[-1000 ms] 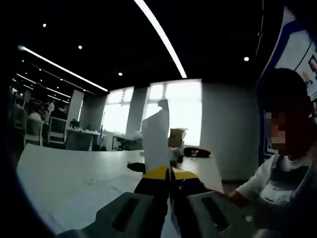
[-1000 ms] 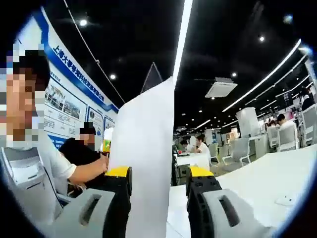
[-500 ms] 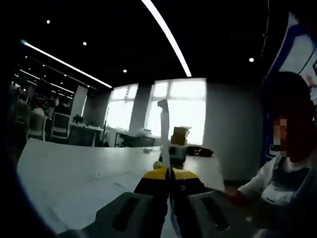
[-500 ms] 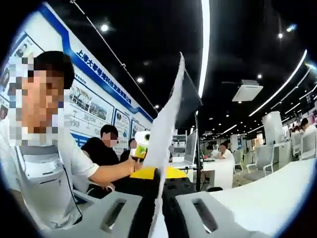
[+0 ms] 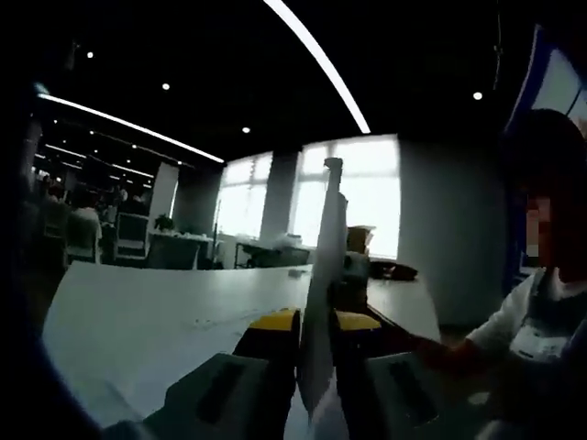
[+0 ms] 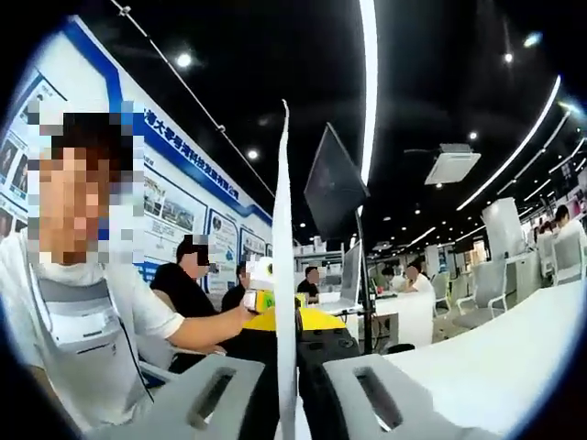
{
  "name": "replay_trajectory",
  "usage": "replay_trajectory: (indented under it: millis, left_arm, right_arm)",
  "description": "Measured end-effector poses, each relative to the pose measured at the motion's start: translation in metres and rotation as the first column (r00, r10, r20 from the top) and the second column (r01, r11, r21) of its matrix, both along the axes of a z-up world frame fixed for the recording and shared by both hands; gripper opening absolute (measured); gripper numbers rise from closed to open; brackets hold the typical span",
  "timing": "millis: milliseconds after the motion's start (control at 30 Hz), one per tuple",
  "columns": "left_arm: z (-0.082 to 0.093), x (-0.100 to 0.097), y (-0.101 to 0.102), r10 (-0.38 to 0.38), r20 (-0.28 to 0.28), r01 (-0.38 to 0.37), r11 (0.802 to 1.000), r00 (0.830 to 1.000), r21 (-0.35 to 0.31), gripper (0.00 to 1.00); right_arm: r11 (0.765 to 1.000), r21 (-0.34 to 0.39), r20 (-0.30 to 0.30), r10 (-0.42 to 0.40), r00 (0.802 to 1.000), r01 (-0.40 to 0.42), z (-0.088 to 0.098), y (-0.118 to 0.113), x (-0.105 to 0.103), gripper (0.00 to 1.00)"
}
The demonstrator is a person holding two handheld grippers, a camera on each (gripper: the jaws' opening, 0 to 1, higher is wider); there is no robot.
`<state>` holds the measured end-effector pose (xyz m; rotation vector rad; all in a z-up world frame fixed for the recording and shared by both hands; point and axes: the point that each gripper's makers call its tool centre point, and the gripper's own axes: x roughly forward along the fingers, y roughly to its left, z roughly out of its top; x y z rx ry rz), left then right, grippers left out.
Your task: Organize the stack of printing papers by aligning and flattening the scattered papers on the table
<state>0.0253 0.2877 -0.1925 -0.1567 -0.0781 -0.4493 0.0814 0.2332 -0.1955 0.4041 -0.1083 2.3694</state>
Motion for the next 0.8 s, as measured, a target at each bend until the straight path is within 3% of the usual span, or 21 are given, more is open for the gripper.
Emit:
replay_trajectory:
  millis: [333,800]
  left_arm:
    - [-0.005,0.004,-0.004,0.008,-0.005,-0.008,1.0,1.0,0.018,0.25]
    - [-0.005,0.012,-0.008,0.024,0.002,-0.024,1.0,1.0,0.006,0.26]
  right_arm:
    - [0.999,0.012,-0.008,0.03,1.0,-0.03,0.005,-0.003,-0.012,0.0]
    - [0.996,-0.083,0.021,0.017,1.0,-0.016,-0.014,0.015,-0.016,0.0]
